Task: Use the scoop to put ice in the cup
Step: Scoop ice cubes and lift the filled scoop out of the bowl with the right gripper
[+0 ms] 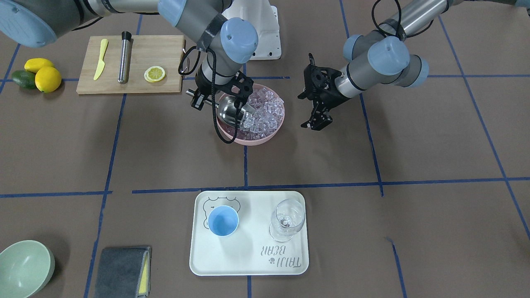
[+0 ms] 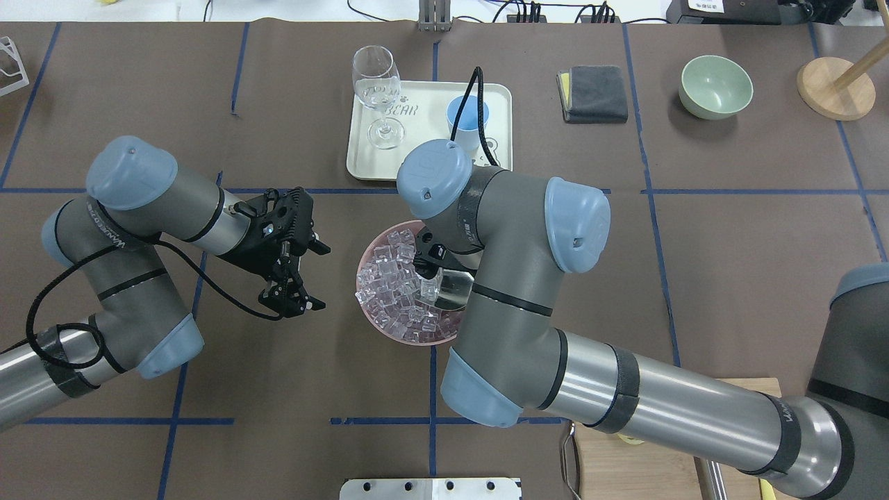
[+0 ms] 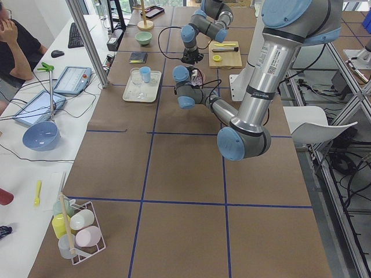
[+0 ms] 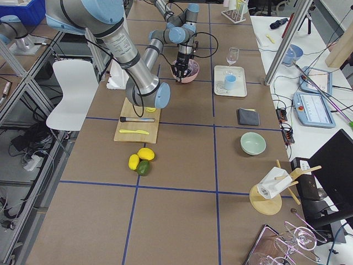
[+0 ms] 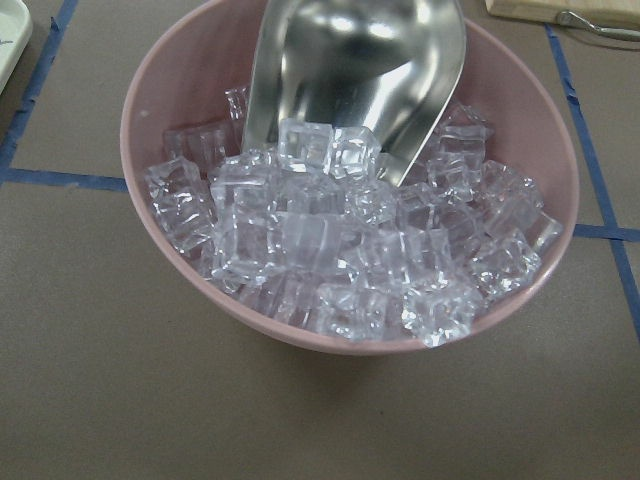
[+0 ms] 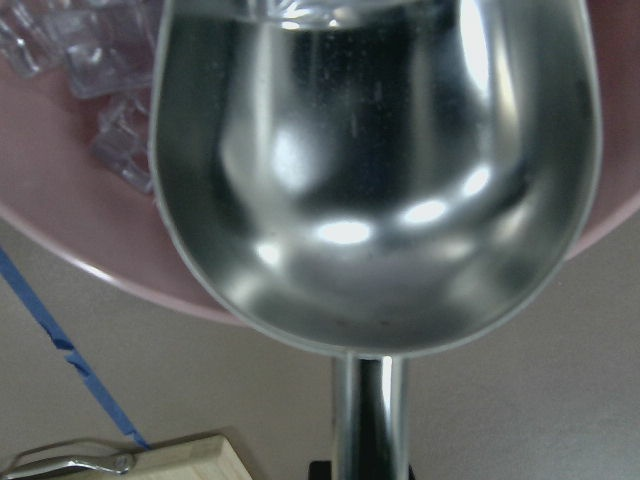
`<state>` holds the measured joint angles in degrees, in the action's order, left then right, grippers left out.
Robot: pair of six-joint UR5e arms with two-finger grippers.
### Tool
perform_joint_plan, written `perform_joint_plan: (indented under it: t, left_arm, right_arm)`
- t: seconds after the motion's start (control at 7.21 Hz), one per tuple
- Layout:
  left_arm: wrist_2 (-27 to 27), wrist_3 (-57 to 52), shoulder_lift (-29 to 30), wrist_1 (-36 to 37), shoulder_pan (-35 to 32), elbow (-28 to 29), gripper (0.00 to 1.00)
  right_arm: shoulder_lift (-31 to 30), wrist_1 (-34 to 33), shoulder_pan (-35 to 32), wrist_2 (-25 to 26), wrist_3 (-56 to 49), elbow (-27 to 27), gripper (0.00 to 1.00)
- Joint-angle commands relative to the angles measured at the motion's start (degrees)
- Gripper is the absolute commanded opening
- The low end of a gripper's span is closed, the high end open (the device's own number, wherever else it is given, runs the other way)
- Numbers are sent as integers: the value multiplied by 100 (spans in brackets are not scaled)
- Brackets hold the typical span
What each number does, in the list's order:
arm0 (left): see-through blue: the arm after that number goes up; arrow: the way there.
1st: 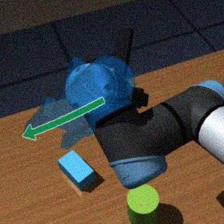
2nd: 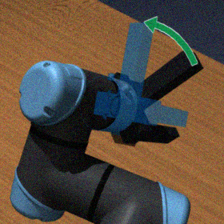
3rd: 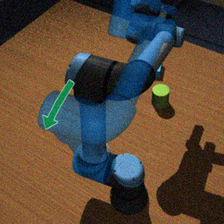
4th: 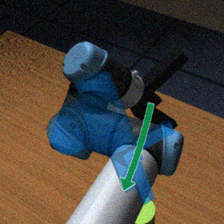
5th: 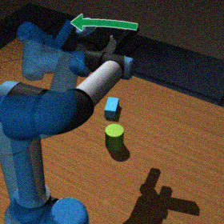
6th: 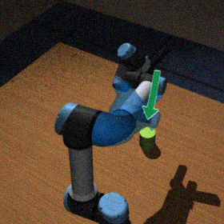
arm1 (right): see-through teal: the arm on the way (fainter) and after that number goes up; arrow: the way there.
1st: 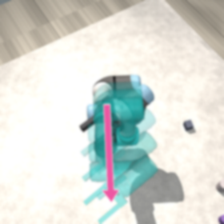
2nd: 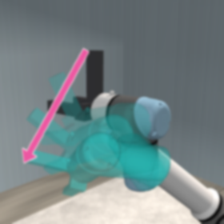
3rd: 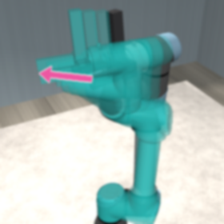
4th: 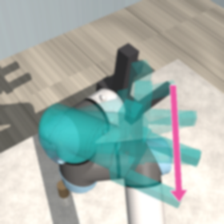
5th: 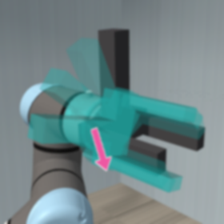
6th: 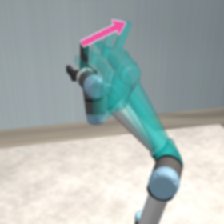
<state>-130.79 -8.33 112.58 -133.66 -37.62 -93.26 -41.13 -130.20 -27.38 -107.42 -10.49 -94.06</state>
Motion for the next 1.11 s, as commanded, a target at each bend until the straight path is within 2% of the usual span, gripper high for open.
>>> perform_joint_plan:
  t: [0.0,0.28,0.83,0.97]
  left_arm:
    - [1,7,-8,7,0,-8,100]
    - [1,7,-17,7,0,-8,100]
    - [1,7,-8,7,-9,-17,100]
    - [1,7,-8,7,-9,-25,100]
  right_arm:
    - [-184,230,-39,-218,-6,10,0]
    - [-404,608,-56,-428,-6,2,0]
    - [-493,802,-258,-728,-119,-227,0]
    - [-667,1003,-259,-972,-120,-349,0]
